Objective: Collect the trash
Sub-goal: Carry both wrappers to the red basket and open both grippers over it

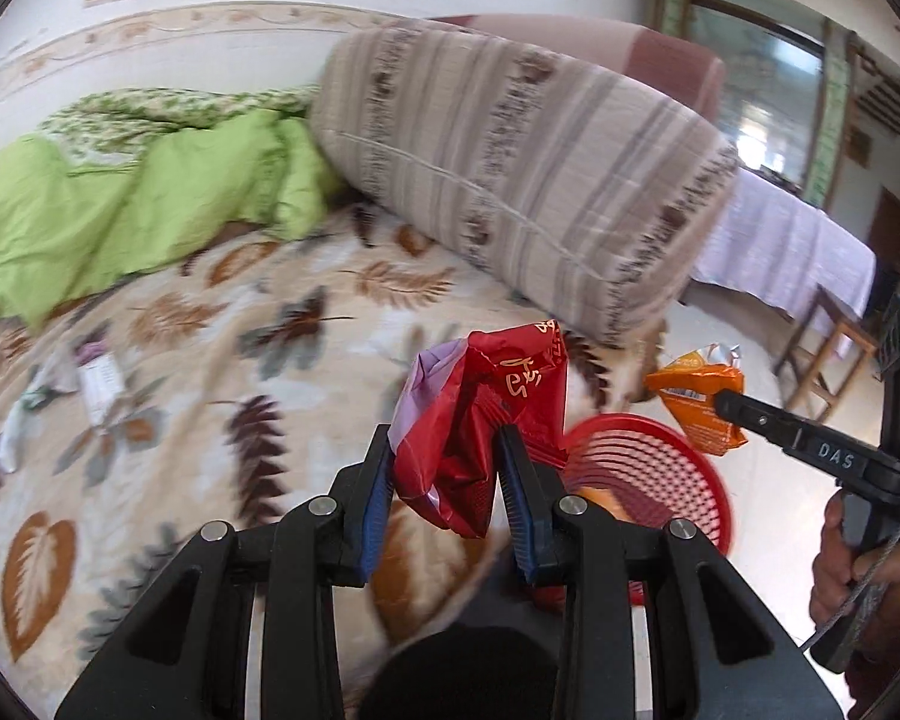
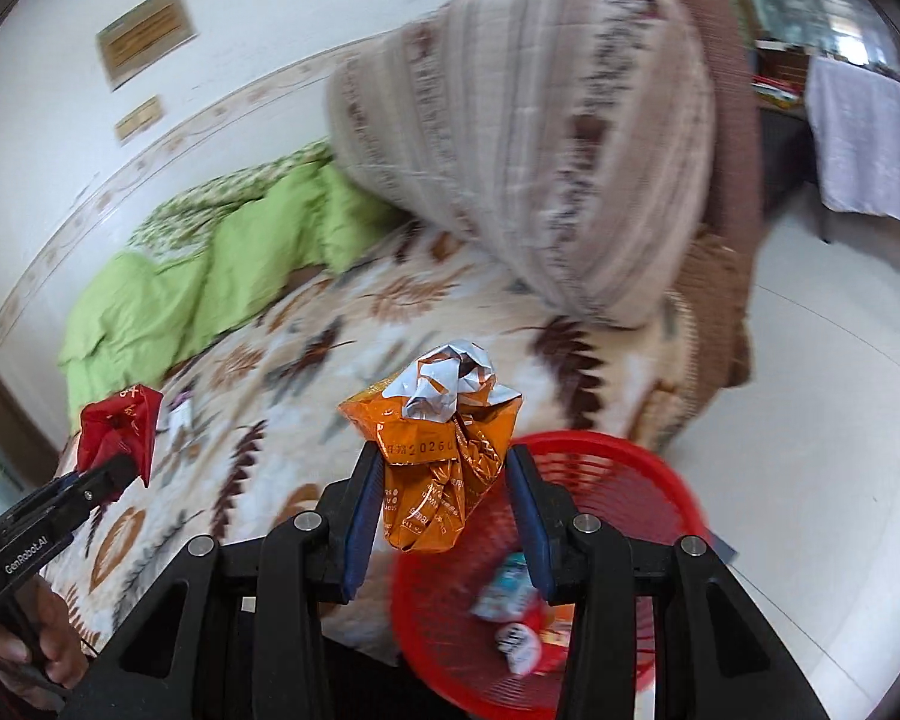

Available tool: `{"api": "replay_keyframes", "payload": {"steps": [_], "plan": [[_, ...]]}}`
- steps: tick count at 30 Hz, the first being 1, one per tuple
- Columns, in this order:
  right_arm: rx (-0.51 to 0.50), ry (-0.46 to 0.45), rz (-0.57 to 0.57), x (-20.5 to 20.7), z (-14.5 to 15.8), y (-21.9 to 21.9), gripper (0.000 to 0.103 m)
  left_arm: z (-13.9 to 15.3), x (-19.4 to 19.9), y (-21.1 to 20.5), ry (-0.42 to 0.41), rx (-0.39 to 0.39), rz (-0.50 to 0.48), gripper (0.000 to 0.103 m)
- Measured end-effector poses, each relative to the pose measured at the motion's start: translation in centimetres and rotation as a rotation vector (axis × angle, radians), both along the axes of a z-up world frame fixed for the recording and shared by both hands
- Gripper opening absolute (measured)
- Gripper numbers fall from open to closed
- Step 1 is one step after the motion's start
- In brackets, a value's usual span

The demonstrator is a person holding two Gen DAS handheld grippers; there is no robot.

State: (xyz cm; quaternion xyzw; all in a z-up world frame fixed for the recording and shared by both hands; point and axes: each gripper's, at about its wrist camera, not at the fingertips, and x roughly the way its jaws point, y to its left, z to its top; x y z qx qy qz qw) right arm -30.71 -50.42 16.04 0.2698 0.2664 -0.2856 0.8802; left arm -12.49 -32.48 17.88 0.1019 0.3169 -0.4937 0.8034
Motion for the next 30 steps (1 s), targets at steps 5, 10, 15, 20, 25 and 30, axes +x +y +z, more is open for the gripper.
{"api": "replay_keyframes", "payload": {"steps": [5, 10, 15, 20, 25, 30], "plan": [[0.026, 0.011, -0.071, -2.3, -0.7, -1.9, 0.044, -0.7, -3.1, -5.0, 0.019, 0.026, -0.116, 0.032], [0.028, 0.013, -0.097, -3.2, -1.0, -2.7, 0.044, -1.5, -4.7, -7.5, 0.020, 0.046, -0.164, 0.032], [0.031, 0.008, -0.104, -3.2, -1.2, -2.9, 0.044, -2.5, -4.9, -8.4, 0.016, 0.075, -0.175, 0.032], [0.056, 0.017, -0.096, -3.0, -2.0, -2.9, 0.044, -3.7, -5.1, -9.1, 0.026, 0.110, -0.185, 0.032], [0.074, 0.045, -0.101, -3.0, -2.9, -3.1, 0.044, -4.8, -5.5, -9.9, 0.032, 0.144, -0.205, 0.032], [0.073, 0.052, -0.107, -3.0, -3.1, -3.3, 0.044, -5.2, -6.0, -10.4, 0.024, 0.155, -0.218, 0.032]]}}
